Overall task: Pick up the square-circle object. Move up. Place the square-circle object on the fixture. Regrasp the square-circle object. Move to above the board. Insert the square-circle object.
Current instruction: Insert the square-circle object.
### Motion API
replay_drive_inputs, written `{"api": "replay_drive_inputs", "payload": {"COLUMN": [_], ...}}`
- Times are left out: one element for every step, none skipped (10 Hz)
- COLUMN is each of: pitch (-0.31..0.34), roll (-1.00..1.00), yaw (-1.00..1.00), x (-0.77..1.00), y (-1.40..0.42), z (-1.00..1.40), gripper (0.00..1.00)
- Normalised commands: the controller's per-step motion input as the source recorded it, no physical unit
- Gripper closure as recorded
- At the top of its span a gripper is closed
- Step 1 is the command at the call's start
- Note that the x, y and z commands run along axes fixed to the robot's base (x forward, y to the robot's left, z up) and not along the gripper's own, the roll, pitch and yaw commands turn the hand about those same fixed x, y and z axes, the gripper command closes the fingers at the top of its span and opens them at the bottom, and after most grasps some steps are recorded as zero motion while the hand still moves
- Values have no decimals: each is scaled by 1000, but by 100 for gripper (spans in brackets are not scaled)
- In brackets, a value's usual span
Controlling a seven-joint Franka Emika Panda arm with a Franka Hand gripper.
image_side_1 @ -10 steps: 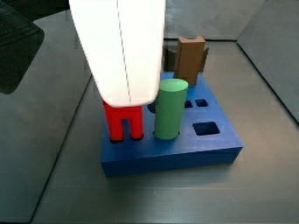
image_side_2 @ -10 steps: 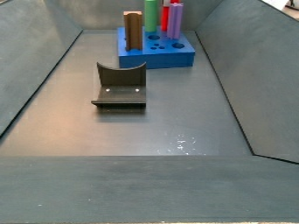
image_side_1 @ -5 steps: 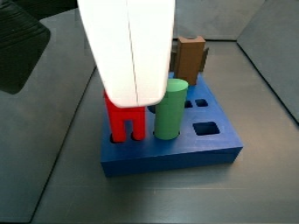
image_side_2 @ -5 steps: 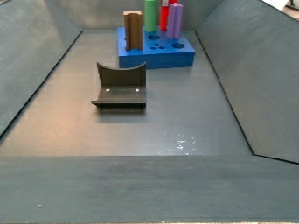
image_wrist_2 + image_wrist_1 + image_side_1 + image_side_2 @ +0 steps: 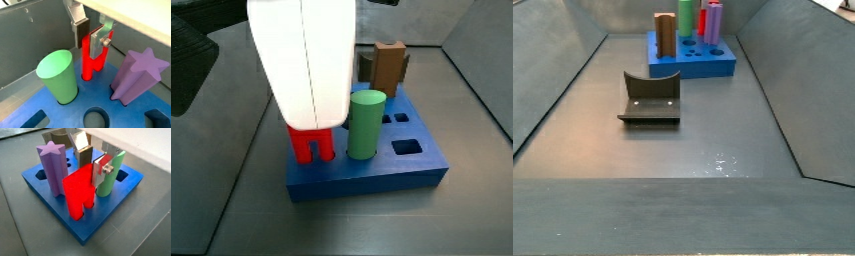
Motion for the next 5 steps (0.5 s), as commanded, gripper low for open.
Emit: {"api": "replay_drive_inputs", "payload": {"pitch": [0, 0, 0, 0, -1], "roll": [101, -226, 24, 164, 0], "yaw": [0, -40, 0, 0, 3], "x": [209, 6, 0, 0, 0], "y": [-77, 60, -97, -243, 0], "z": [-583, -711, -1000, -977, -43], "gripper": [100, 100, 100, 100, 100]}}
